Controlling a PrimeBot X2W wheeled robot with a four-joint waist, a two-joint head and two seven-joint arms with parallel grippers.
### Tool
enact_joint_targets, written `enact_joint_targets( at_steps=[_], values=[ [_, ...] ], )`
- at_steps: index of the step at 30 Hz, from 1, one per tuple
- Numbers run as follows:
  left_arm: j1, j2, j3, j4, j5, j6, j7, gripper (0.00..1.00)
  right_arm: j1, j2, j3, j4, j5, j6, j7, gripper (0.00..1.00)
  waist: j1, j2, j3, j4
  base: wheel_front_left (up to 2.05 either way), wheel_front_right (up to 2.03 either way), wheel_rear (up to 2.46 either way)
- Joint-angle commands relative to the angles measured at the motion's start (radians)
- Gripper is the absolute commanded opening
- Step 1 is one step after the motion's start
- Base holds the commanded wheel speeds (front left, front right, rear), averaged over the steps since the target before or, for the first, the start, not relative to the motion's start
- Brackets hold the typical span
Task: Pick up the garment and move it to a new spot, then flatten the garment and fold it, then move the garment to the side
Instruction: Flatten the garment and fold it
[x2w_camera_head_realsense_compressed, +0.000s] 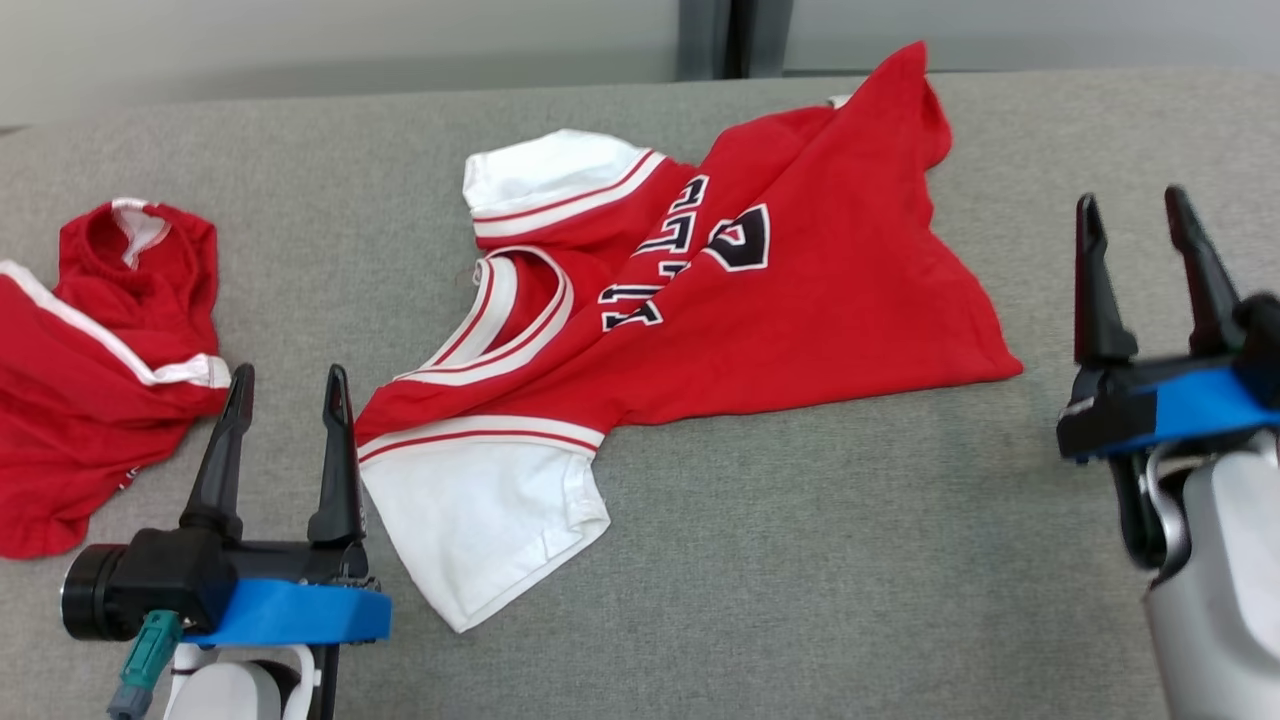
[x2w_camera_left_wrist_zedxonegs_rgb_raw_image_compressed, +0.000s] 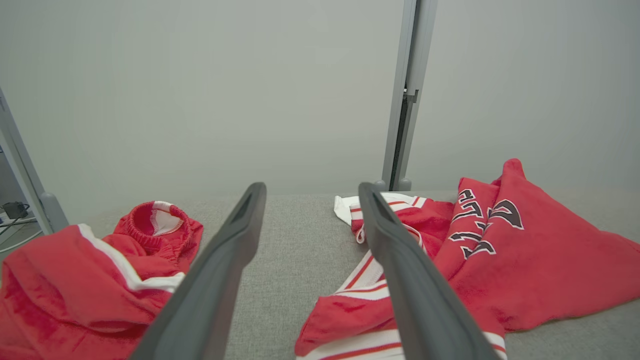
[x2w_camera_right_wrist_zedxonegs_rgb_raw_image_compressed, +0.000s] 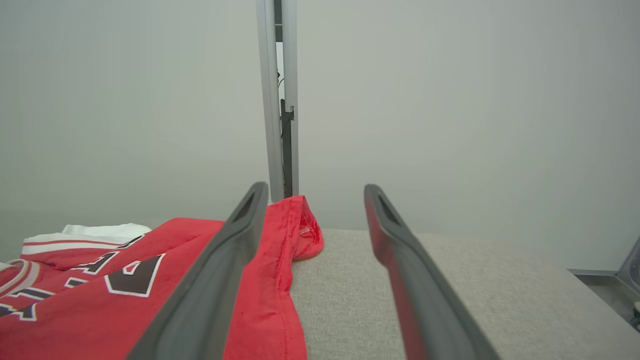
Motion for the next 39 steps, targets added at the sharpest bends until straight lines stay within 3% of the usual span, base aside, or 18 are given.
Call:
enact_joint_targets(
  at_steps=[1,9,16,29,39],
  values=[
    [0.013,0.004,0.006,0.007,0.010,0.001,-0.003,1.00,0.034,0.012,-0.001,-0.018,0.003,-0.001,0.000,1.00,0.0002,0.0000,-0.029,-0.023,0.00,0.00,0.00],
    [0.064,0.004,0.025,0.039,0.030,0.014,-0.003,1.00,0.266,0.091,-0.018,-0.193,-0.019,-0.001,0.000,1.00,0.0002,0.0000,-0.084,-0.040,0.00,0.00,0.00],
    [0.107,0.004,0.034,0.071,0.042,0.023,-0.003,1.00,0.395,0.140,-0.039,-0.250,-0.038,-0.001,0.000,1.00,0.0002,0.0000,-0.116,-0.039,0.00,0.00,0.00],
    [0.116,0.004,0.018,0.108,0.028,0.016,-0.003,1.00,0.426,0.163,-0.058,-0.214,-0.055,-0.001,0.000,1.00,0.0002,0.0000,-0.141,-0.021,0.00,0.00,0.00],
    [0.130,0.004,-0.106,0.258,-0.048,0.004,-0.003,1.00,0.335,0.139,-0.085,-0.073,-0.089,-0.001,0.000,1.00,0.0002,0.0000,-0.107,-0.001,0.00,0.00,0.00]
  ],
)
